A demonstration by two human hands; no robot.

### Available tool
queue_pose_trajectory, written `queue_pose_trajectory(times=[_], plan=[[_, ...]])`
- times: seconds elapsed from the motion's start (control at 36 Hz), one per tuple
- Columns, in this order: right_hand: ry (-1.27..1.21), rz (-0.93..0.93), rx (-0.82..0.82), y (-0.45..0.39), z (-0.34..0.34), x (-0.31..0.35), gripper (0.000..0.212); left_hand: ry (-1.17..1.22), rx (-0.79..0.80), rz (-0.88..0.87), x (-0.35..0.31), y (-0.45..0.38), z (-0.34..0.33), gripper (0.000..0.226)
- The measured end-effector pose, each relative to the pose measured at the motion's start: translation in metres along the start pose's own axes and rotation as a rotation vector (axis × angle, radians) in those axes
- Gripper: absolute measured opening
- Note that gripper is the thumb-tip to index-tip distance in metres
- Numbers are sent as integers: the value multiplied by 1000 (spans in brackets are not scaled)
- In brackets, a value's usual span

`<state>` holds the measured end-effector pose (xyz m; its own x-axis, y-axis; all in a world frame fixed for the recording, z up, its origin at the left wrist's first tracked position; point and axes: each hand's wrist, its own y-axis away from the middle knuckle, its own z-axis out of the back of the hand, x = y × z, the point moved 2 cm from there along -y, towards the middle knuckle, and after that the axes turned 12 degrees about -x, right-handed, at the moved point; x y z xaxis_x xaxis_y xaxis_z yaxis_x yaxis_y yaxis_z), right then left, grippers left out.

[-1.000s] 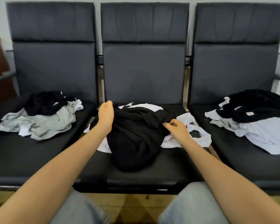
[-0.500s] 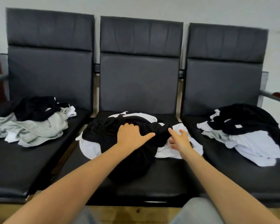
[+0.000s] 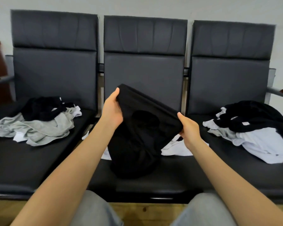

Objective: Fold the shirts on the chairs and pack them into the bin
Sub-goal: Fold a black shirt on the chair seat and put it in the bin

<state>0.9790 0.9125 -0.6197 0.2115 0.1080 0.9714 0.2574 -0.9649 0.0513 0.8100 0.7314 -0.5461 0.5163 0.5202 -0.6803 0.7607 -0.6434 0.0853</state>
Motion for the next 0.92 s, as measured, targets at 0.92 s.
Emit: queue_pose_trajectory(times=[0.92], plan=[[921,59,365,49,11,-36,43,-1325,-184,-346,1,17,89,42]])
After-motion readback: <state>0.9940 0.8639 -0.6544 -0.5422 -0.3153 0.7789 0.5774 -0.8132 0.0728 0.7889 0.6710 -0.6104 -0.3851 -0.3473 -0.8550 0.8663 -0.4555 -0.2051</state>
